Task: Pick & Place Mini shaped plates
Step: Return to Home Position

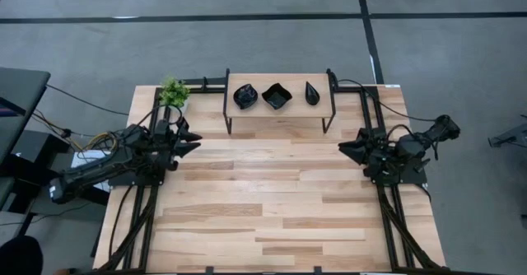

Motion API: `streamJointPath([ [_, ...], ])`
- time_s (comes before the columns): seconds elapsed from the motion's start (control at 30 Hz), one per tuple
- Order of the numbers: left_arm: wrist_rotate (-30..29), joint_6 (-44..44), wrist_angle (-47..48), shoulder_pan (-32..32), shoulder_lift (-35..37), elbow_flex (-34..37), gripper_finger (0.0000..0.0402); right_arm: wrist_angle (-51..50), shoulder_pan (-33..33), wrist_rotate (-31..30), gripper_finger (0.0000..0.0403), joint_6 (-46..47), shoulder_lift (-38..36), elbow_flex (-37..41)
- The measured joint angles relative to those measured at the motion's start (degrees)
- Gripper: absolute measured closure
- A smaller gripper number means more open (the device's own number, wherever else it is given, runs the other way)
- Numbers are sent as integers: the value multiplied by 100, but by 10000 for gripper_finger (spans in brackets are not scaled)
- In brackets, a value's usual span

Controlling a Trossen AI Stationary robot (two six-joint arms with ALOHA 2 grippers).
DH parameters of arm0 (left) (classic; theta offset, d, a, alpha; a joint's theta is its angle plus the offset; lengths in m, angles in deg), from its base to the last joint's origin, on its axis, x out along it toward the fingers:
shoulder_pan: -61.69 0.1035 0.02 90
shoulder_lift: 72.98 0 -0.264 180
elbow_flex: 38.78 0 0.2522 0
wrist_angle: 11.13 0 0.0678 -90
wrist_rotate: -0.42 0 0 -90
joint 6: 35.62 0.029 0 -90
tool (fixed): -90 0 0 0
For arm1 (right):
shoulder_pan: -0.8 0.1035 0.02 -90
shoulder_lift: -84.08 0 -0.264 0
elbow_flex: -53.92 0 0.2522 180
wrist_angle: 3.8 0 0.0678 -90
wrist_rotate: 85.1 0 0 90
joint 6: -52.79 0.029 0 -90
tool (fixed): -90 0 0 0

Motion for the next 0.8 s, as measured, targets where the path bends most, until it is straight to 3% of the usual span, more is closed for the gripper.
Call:
streamJointPath([
  [0.3, 687, 225, 84, 5, 156, 6, 284, 77, 11, -1, 305, -308, 0, -2],
  [0.63, 495, 225, -134, 8, -94, 6, 285, 143, -154, -40, 305, -581, 0, -2],
  [0.8, 496, 67, -171, 9, 6, -40, 285, 602, -153, -21, 305, -1265, 0, -39],
])
